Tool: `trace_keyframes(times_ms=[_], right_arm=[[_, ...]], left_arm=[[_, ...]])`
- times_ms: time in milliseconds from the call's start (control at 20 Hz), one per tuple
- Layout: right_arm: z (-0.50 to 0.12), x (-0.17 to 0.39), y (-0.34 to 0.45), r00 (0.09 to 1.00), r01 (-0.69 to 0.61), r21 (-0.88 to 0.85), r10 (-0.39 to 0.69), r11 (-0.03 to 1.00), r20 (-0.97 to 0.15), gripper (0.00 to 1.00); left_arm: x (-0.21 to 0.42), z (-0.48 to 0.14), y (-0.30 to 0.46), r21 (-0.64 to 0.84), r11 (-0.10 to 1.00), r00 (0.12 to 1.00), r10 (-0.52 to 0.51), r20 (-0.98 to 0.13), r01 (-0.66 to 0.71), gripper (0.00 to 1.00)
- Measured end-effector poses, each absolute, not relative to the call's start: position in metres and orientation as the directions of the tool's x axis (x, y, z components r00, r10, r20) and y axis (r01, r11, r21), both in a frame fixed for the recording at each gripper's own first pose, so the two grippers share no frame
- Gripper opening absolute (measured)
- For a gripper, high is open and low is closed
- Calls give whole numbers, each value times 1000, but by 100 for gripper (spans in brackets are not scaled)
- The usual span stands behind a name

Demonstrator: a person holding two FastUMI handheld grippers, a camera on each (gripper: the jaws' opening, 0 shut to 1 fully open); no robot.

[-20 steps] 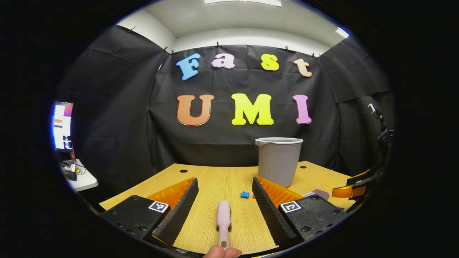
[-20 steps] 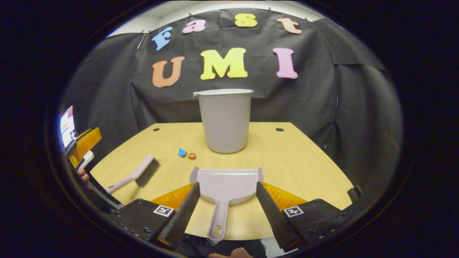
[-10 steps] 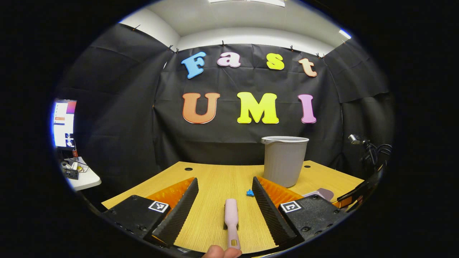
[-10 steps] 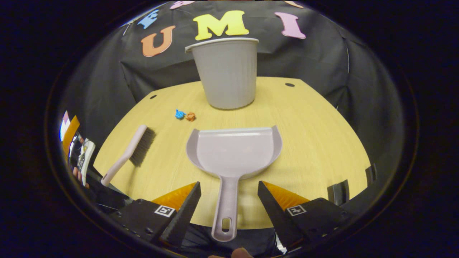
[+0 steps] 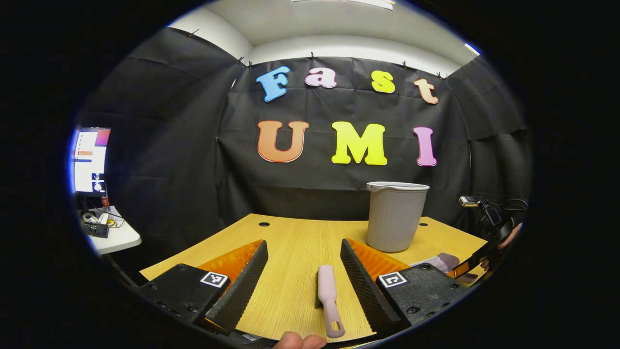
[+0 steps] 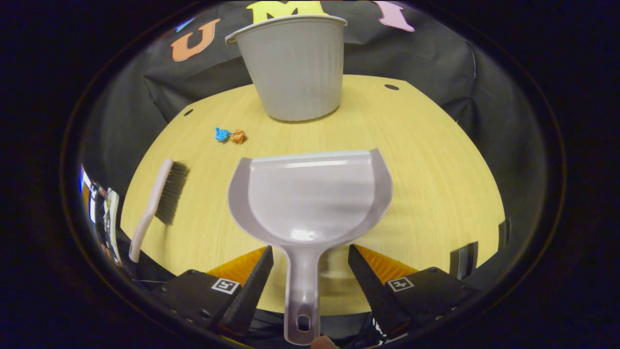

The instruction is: Pick up the small broom and dustpan from the desktop, sweep the trash into the dustpan with the broom, and then empty the trash into the garbage bin.

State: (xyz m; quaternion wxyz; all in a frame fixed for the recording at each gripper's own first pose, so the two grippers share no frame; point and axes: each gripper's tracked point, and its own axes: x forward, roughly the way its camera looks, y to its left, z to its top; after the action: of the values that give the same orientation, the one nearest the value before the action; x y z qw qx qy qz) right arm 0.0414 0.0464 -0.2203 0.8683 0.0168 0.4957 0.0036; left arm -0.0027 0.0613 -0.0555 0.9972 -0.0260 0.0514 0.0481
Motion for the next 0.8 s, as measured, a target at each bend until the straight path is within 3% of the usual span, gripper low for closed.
trace_keyframes(times_ms=[50, 200, 250, 300, 350, 500, 800], right_arm=[[-222, 42, 48, 503, 9, 29, 21, 1000, -864, 85], [-226, 41, 44, 486, 6, 0, -3, 1000, -874, 80], [-228, 41, 43, 476, 9, -5, -8, 1000, -879, 66], [-228, 40, 43, 470, 11, -1, -6, 1000, -883, 59], [-232, 42, 43, 470, 11, -5, -10, 1000, -882, 35], [-228, 42, 44, 464, -6, 6, 8, 1000, -886, 32], [-229, 39, 43, 468, -36, 16, 31, 999, -883, 29]], left_arm=[[-3, -57, 64, -49, 994, 989, 95, -112, -101, 97], [0, -64, 66, -49, 994, 987, 91, -135, -99, 97], [0, -65, 66, -49, 994, 986, 87, -144, -95, 97], [1, -65, 66, -49, 994, 985, 85, -150, -93, 97], [2, -65, 65, -47, 995, 985, 83, -152, -91, 97], [9, -76, 62, -34, 997, 978, 64, -198, -72, 97], [10, -123, 46, -22, 1000, 903, -9, -429, 0, 97]])
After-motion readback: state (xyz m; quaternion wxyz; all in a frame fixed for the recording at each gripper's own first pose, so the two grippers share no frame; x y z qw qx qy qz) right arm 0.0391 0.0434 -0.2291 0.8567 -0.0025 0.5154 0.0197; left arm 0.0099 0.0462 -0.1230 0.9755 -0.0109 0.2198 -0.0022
